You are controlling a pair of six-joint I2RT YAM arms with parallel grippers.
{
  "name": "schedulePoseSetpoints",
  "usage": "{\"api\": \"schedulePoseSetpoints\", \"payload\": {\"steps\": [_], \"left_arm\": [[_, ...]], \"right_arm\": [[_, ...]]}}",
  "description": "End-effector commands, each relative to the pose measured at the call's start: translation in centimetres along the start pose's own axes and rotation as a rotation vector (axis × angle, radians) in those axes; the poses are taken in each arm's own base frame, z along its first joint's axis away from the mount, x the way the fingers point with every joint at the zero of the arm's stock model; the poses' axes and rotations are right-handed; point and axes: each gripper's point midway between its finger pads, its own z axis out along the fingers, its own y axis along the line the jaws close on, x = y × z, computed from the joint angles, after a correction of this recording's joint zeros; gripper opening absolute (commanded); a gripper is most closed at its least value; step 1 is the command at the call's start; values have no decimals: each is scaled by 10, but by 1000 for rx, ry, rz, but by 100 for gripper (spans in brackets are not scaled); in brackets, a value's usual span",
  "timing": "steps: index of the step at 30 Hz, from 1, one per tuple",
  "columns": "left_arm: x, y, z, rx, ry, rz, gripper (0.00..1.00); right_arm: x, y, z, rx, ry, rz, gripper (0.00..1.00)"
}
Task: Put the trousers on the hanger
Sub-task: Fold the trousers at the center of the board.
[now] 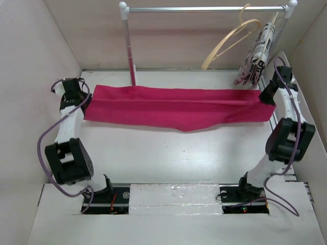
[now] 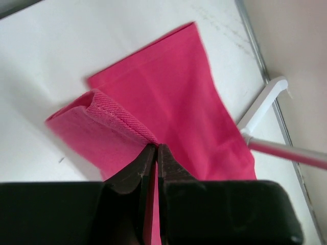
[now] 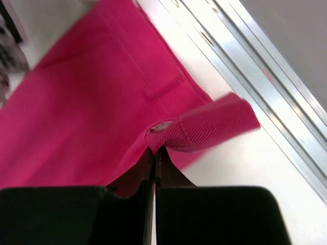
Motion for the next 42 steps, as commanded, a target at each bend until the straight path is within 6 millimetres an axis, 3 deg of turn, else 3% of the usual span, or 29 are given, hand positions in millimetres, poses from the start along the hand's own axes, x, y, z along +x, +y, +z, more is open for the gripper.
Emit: {"api": "schedulePoseSetpoints", "payload": {"steps": [1,2,3,4,6,7,9,10,11,12,13,15,16,17,18,20,21,22,23,24,27,28,29,30,33,37,38,39,42], "left_arm": [[-54,-32,27,-14,-214,62,0],[-57,-34,34,-38,-227,73,0],[-58,-44,49,-48,-223,90,0],[-60,-47,57,-61,-224,90,0],[-64,-63,73,-59,-231,107,0],[-63,-69,79,-40,-219,132,0],[-62,-79,91,-60,-188,139,2],[-66,-84,92,-53,-198,146,4],[-65,-95,91,-20,-195,179,9],[-69,-105,92,7,-199,182,38],[-68,-110,92,25,-184,191,52],[-61,-110,91,12,-123,229,66],[-59,-107,89,3,-115,241,70],[-52,-85,73,-26,-114,270,70],[-52,-85,73,-27,-114,270,70],[-35,-53,48,-37,-123,250,68],[-31,-41,41,-33,-122,230,67],[-23,-30,34,-18,-104,216,67],[10,-3,25,5,-50,210,65],[10,-3,24,5,-49,210,65],[49,37,26,-50,80,189,64],[57,42,28,-58,110,196,64],[65,51,32,-84,138,208,64],[67,52,34,-84,146,225,65],[77,50,52,-96,207,241,65],[90,32,72,-56,291,227,63],[88,24,77,-46,294,216,63],[94,14,75,-28,304,227,61],[85,-5,73,17,259,218,59]], "right_arm": [[-74,5,15,33,-158,-33,0],[-72,9,37,41,-123,-42,0],[-77,14,43,36,-124,-43,0],[-100,25,39,3,-167,-37,0],[-99,36,60,3,-141,-45,6],[-103,38,64,1,-148,-47,34],[-118,52,68,-48,-182,-30,49],[-120,62,66,-102,-183,-30,63],[-119,66,65,-127,-182,-32,68],[-125,64,60,-136,-198,-23,71],[-119,67,59,-166,-186,-27,77],[-97,60,63,-162,-145,-46,78],[-98,61,43,-192,-166,-52,76],[-52,50,48,-213,-112,-67,69],[-63,59,23,-275,-147,-67,63],[-44,70,4,-355,-181,-70,41],[5,62,11,-364,-95,-84,15],[10,64,-13,-398,-129,-88,0],[46,71,-22,-447,-98,-117,0],[69,62,-12,-425,-46,-121,0],[105,64,-25,-518,-10,-113,1],[130,57,-20,-524,33,-111,10],[133,61,-24,-555,19,-118,23],[140,60,-23,-565,35,-127,46],[154,56,-14,-568,90,-137,65],[152,55,7,-511,97,-92,69],[142,55,12,-505,79,-68,69],[148,57,20,-505,105,-54,70],[135,65,33,-486,89,17,68]]}}
